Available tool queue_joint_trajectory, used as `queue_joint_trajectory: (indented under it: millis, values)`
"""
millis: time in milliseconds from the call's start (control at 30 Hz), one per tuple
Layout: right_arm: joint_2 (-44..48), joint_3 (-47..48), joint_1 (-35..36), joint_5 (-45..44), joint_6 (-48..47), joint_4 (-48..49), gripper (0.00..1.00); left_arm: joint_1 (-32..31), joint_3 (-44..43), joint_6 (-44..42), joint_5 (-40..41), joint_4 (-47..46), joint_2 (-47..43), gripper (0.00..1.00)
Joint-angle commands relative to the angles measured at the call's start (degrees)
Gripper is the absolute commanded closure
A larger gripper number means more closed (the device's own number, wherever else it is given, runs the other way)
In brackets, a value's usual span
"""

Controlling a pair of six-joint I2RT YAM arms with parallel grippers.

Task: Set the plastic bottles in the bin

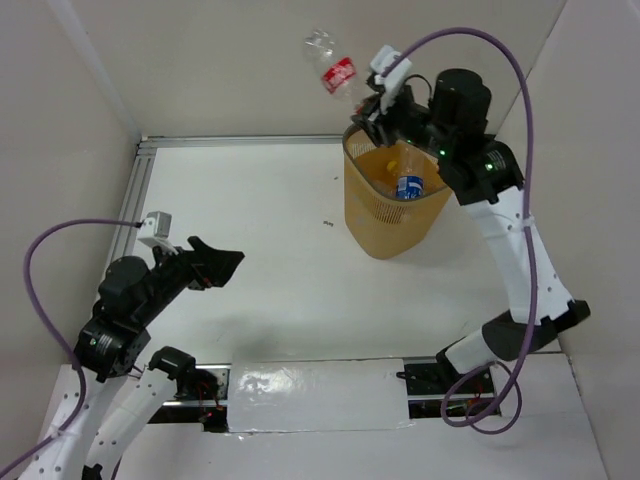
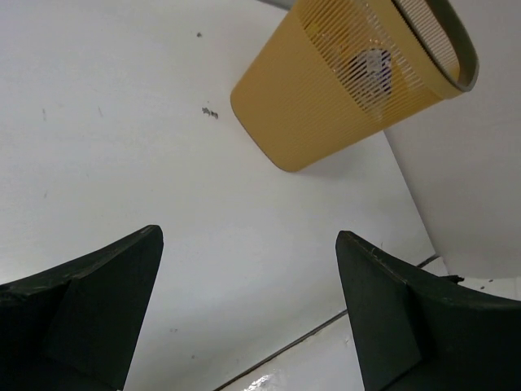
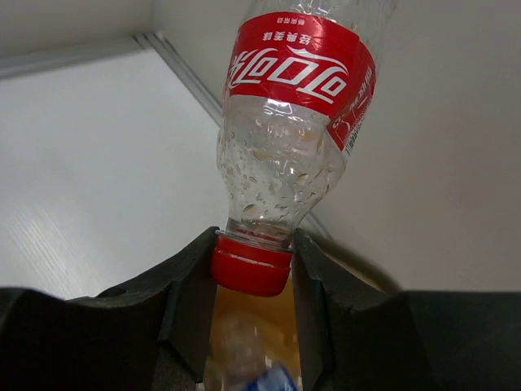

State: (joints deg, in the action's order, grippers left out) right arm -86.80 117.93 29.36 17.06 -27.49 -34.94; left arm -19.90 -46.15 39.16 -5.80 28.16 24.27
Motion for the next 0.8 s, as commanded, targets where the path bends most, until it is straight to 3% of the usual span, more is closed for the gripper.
queue_joint_trajectory:
  millis: [0, 200, 333, 367, 400, 433, 467, 500, 533, 667, 767]
  values:
    - [6.11, -9.10, -5.09, -3.26, -0.11, -7.16, 0.96, 0.39, 0.80, -1.28, -5.18, -10.22, 3.05, 0.00]
    - [11.65, -20.71, -16.87, 2.53, -1.78, -7.16, 0.96, 0.39, 1.33, -1.80, -6.77, -15.06, 8.07, 0.00]
    - [11.04, -21.43, -21.80, 6.75, -1.78, -9.61, 0.87, 0.39, 1.33, -1.80, -7.91, -15.59, 10.01, 0.00]
    - [10.43, -21.43, -23.55, 7.72, -2.48, -10.41, 0.81, 0.39, 1.33, -1.80, -7.91, -16.20, 10.01, 0.00]
    - [10.43, -21.43, -24.43, 9.38, -2.49, -11.28, 0.55, 0.39, 1.94, -1.80, -7.91, -16.21, 10.01, 0.00]
    - [9.64, -21.43, -25.14, 10.00, -2.49, -11.81, 0.45, 0.39, 1.94, -1.28, -7.91, -16.21, 10.01, 0.00]
    - [9.11, -21.43, -27.15, 11.32, -2.49, -12.43, 0.26, 0.39, 1.94, -1.28, -7.91, -16.21, 10.01, 0.00]
    - [9.11, -21.43, -27.17, 11.33, -2.49, -12.43, 0.26, 0.39, 1.94, -1.28, -7.91, -16.21, 10.01, 0.00]
    - [9.11, -21.43, -27.69, 12.20, -2.49, -12.43, 0.17, 0.39, 1.94, -1.28, -7.91, -16.21, 10.01, 0.00]
    - [9.11, -21.43, -29.80, 14.66, -2.49, -12.43, 0.01, 0.39, 1.33, -1.80, -8.61, -16.21, 11.23, 0.00]
    - [9.11, -19.67, -30.33, 14.67, -1.70, -12.96, 0.00, 0.39, 0.28, -1.80, -9.14, -16.21, 11.76, 0.00]
